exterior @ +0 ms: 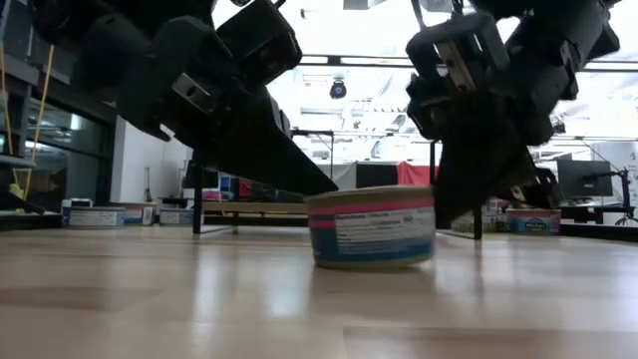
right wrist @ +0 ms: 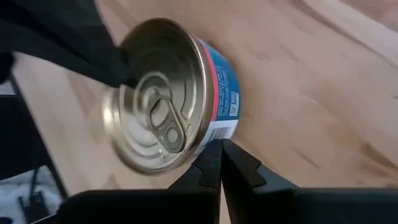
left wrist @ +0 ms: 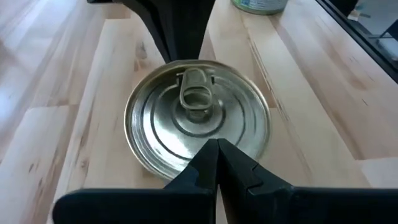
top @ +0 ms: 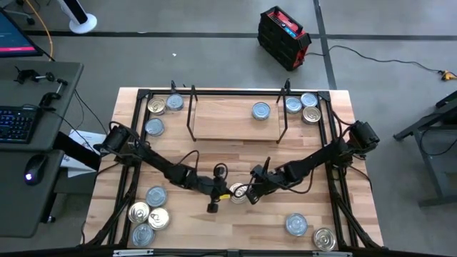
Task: Stack canned seafood by type on shelf
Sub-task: Put the blue-pink tuna can on the shelf
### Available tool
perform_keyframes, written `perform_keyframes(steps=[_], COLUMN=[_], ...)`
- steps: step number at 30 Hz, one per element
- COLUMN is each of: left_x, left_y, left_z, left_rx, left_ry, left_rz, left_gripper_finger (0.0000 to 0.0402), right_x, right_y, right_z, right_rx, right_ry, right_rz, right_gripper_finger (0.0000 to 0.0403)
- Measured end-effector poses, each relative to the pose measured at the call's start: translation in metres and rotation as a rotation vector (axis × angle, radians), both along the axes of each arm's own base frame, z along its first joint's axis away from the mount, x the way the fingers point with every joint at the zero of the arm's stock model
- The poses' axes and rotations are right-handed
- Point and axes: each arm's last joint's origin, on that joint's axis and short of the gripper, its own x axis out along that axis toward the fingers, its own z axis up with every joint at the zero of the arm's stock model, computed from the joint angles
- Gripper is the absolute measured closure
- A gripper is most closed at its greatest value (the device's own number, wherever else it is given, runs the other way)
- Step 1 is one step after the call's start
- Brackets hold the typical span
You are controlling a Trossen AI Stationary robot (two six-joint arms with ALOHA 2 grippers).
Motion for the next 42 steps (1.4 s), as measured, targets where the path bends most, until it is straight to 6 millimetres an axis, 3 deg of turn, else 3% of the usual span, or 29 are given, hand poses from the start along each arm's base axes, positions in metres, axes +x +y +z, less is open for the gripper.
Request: perform_keyframes(steps=[10, 17, 26, 29, 33, 37, 42], left_x=[-0.010, -0.016, -0.015, -0.019, -0.043, -0.073, -0.111], left_y=[-0.017, -0.030, -0.029, -0.028, -0.025, -0.004, 0.035], left_z=[-0.002, -0.001, 0.002, 0.020, 0.057, 0.087, 0.090], left_rx=[0.016, -0.023, 0.005, 0.012, -0.001, 0.051, -0.062], left_ry=[0.039, 0.033, -0.020, -0.044, 0.040, 0.072, 0.010], left_rz=[-0.044, -0.025, 0.058, 0.089, 0.089, 0.133, 0.271], left_gripper_finger=[0.0401, 0.0401, 0.0401, 0.0401, 0.0401, 0.0401, 0.0401], right_x=[0.025, 0.032, 0.034, 0.032, 0.029, 0.038, 0.076], right_y=[0.012, 0.013, 0.017, 0.023, 0.027, 0.022, 0.017], right_z=[0.041, 0.055, 0.073, 0.083, 0.094, 0.099, 0.100], right_rx=[0.005, -0.018, -0.092, -0.130, -0.183, -0.206, -0.243], right_ry=[-0.136, -0.154, -0.093, -0.049, -0.009, -0.072, -0.110], right_rz=[0.038, 0.061, 0.128, 0.171, 0.129, -0.028, -0.022], right_gripper_finger=[0.0403, 0.0403, 0.0403, 0.0403, 0.0403, 0.0403, 0.0403])
